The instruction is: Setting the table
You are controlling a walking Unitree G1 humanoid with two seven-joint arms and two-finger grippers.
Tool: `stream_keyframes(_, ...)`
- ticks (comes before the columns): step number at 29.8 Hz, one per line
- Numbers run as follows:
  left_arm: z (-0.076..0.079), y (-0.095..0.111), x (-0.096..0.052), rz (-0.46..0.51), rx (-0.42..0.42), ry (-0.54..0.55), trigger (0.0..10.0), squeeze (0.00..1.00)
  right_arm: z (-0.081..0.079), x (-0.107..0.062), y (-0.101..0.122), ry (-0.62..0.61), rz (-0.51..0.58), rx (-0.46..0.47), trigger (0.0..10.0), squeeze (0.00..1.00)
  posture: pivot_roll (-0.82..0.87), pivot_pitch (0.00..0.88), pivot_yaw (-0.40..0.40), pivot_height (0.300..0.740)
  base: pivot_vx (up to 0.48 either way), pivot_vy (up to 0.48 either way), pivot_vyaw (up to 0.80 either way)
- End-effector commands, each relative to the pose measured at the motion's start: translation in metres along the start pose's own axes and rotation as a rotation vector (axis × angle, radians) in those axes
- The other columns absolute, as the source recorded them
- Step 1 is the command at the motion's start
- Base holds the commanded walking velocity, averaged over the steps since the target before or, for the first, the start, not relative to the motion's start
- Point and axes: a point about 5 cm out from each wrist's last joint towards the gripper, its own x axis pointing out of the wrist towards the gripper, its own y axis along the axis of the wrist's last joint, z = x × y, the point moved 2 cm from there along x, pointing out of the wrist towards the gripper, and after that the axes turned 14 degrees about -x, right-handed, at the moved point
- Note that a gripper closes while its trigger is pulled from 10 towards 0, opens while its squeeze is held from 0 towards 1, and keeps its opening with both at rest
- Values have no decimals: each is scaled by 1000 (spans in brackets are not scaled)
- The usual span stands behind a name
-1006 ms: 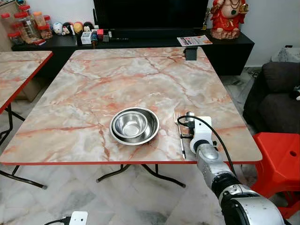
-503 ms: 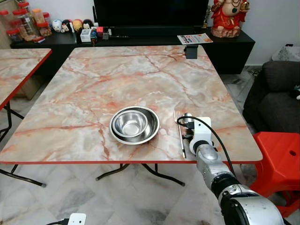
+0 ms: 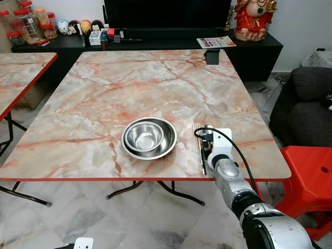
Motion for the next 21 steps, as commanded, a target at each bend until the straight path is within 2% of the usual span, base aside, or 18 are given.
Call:
stream_keyframes(1,-1,2,1,-1,-10,5,10000,0,7,3,17,-30,66,10,10000,0,124,39,0,728,0,0,0)
stream_keyframes(3,3,6,2,7,-14,-4,10000,0,11,3,28,-49,125,10,10000,0,121,35,0,728,0,0,0)
stream_keyframes(7,4,6,2,9,-15,-5,10000,0,12,3,29,-53,134,11,10000,0,121,35,0,728,0,0,0)
stream_keyframes(8,8,12,4,18,-15,-13,10000,0,22,2,45,-110,226,-7,10000,0,101,15,0,728,0,0,0)
stream_keyframes(12,14,21,6,31,-22,-22,10000,0,35,-3,62,-179,343,-7,10000,0,84,0,-2,728,0,0,0)
stream_keyframes(16,19,26,8,37,-34,-30,10000,0,41,-13,58,-209,405,5,10000,0,72,0,-7,728,0,274,0)
stream_keyframes(21,25,28,8,34,-36,-38,10000,0,38,-21,51,-214,418,22,10000,0,59,0,-8,728,0,409,0)
